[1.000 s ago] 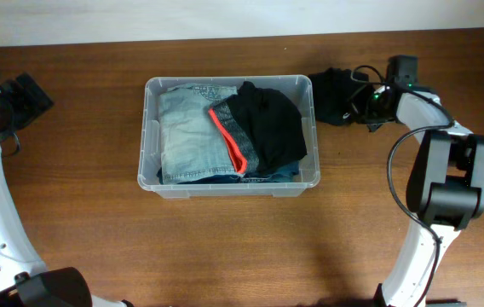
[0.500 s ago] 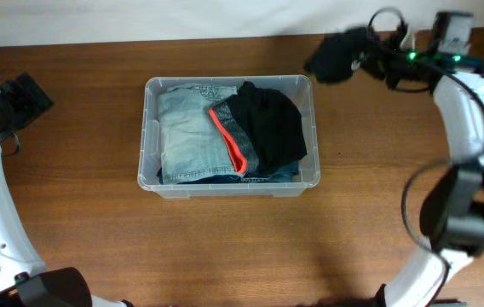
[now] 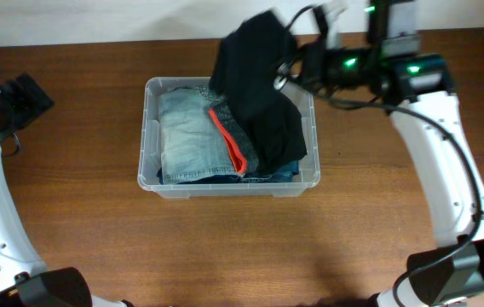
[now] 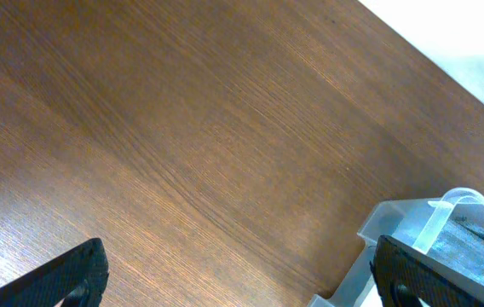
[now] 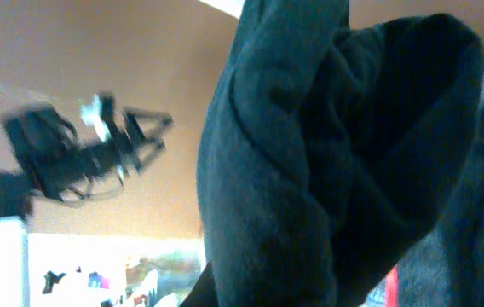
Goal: Pack container
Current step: 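Lift and carry the black Nike cap over the bin, then lower the black Nike cap onto the clothes in the bin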
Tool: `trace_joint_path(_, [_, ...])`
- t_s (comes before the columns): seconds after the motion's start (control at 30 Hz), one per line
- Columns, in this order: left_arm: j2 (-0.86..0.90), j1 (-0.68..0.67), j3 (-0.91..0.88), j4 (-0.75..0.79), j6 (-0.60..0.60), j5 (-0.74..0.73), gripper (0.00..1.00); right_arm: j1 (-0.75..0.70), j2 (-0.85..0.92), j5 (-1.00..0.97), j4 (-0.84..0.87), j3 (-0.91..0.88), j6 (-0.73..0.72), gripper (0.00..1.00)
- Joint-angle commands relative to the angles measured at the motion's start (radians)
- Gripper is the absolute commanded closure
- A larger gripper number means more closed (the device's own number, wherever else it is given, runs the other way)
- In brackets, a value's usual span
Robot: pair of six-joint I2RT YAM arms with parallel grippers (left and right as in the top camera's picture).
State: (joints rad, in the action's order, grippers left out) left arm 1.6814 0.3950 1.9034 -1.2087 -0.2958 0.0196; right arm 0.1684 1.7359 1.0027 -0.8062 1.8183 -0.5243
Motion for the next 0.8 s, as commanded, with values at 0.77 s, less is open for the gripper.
trace_joint_path(0.77, [0.011,0.003,-0.005,-0.001,-0.006,0.006,0.01,0.232,0.243,-0.742,-0.189,-0.056,0.124,0.57])
